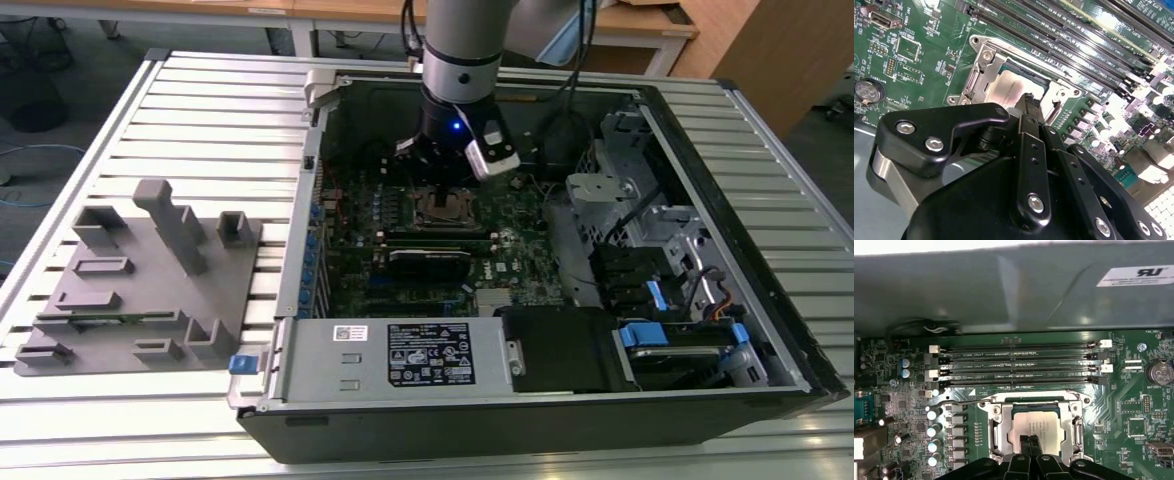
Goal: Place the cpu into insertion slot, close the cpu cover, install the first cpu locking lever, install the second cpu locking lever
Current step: 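Close the cpu cover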
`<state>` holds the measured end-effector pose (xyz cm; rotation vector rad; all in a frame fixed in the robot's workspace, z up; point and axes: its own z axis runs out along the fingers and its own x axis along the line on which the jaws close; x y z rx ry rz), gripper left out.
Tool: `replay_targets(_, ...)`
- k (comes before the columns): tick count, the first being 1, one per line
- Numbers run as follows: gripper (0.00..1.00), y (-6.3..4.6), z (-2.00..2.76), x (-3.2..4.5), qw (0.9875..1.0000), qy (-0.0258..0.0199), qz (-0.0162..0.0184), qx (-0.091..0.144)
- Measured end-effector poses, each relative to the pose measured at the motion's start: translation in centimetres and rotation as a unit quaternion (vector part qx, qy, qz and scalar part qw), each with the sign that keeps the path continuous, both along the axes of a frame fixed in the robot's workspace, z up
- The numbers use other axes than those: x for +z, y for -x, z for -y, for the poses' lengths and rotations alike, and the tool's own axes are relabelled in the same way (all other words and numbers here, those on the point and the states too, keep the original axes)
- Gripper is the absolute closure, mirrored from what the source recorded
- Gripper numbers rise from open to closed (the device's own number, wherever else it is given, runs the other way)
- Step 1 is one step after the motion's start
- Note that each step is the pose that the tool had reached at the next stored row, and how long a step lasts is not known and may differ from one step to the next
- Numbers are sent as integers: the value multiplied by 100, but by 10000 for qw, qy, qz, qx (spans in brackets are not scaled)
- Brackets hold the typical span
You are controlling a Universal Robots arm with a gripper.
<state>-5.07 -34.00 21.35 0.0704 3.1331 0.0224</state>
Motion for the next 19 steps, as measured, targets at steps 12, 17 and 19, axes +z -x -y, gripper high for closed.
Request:
replay_targets(12,89,107,0,-21,10000,6,5,73)
replay_targets(17,89,182,0,-39,10000,6,7,74)
replay_targets(19,89,200,0,-52,10000,6,8,73)
